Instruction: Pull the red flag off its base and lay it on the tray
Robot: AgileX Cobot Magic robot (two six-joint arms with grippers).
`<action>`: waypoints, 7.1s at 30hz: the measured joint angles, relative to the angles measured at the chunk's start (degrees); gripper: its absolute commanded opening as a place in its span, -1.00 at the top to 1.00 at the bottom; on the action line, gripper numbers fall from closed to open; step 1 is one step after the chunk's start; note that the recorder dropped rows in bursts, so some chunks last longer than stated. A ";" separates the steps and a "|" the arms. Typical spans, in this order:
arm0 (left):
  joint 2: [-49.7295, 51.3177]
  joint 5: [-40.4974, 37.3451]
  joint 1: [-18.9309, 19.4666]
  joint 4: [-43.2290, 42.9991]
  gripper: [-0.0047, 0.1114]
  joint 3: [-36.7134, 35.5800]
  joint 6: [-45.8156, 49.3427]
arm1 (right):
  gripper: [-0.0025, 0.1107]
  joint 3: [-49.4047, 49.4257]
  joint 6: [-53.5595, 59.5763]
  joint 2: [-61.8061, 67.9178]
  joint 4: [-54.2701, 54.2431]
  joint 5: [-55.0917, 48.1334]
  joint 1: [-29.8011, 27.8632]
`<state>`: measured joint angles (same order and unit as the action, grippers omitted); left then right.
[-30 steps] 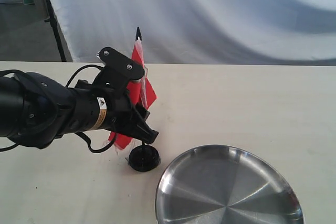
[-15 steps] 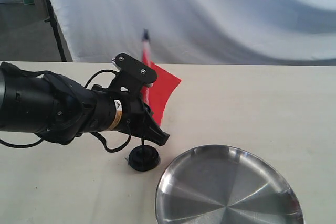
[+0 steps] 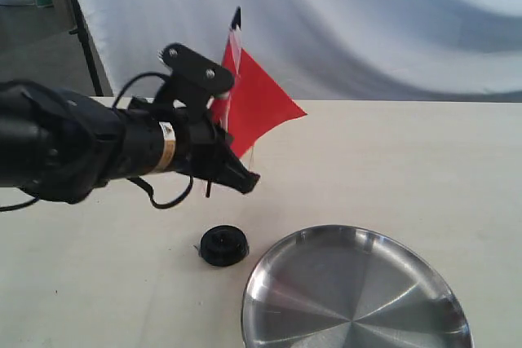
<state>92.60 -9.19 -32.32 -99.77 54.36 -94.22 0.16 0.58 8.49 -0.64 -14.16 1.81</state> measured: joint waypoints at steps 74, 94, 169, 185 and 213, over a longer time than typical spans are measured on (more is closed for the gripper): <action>31.22 71.32 -0.74 57.16 0.33 -0.19 6.80 | 0.96 0.00 0.00 0.00 0.00 0.00 0.00; 31.22 71.32 -4.03 44.49 -0.24 2.07 0.38 | 0.96 0.00 0.00 0.00 0.00 0.00 0.00; -61.10 12.72 -16.78 21.37 0.92 -30.29 24.21 | 0.96 0.00 0.00 0.00 0.00 0.00 0.00; -70.23 -0.79 -16.78 21.87 0.92 -43.81 6.94 | 0.96 0.00 0.00 0.00 0.00 0.00 0.00; -81.80 4.05 21.48 22.31 0.92 -44.25 7.06 | 0.96 0.00 0.00 0.00 0.00 0.00 0.00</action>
<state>10.80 -5.14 -10.84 -77.46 10.11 -87.15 0.16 0.58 8.49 -0.64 -14.16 1.81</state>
